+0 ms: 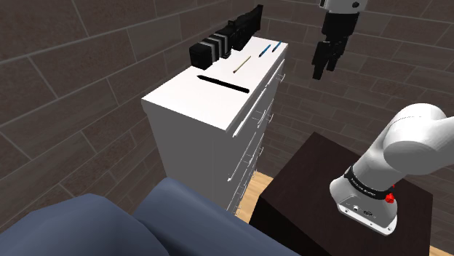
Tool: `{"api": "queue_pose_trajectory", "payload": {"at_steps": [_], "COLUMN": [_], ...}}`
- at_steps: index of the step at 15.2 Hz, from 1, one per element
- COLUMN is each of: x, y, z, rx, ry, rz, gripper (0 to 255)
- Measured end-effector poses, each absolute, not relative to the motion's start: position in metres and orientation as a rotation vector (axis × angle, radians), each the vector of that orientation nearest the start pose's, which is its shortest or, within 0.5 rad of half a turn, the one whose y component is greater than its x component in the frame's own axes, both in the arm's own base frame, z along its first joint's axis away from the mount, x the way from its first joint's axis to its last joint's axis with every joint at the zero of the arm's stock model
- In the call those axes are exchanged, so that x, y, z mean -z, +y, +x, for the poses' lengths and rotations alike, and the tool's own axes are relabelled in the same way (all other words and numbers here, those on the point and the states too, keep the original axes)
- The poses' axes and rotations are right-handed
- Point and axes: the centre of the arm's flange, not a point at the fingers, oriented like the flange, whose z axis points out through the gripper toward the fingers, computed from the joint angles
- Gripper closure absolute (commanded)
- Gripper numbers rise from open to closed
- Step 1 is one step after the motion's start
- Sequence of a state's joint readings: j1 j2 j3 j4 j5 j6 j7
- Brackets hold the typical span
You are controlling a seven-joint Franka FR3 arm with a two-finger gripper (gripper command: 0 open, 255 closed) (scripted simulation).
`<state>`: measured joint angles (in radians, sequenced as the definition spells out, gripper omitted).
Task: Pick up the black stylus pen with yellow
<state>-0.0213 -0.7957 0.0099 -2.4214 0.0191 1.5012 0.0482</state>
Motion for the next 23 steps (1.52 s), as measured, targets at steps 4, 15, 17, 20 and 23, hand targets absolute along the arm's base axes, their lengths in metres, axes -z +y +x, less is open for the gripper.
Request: {"api": "queue_pose_trajectory", "payload": {"at_steps": [4,15,17,20,23], "x": [-0.558,-0.539,-0.538,-0.54,-0.538], "y": [0.012,0.089,0.106,0.13,0.154], "z": [0.313,0.404,0.421,0.444,0.464], "rx": [-0.15,0.084,0.126,0.19,0.253], "ry": [0.049,-0.201,-0.247,-0.314,-0.379], "rz": [-3.118,-3.063,-3.049,-3.025,-2.999], "gripper": [0,0,0,0,0]}}
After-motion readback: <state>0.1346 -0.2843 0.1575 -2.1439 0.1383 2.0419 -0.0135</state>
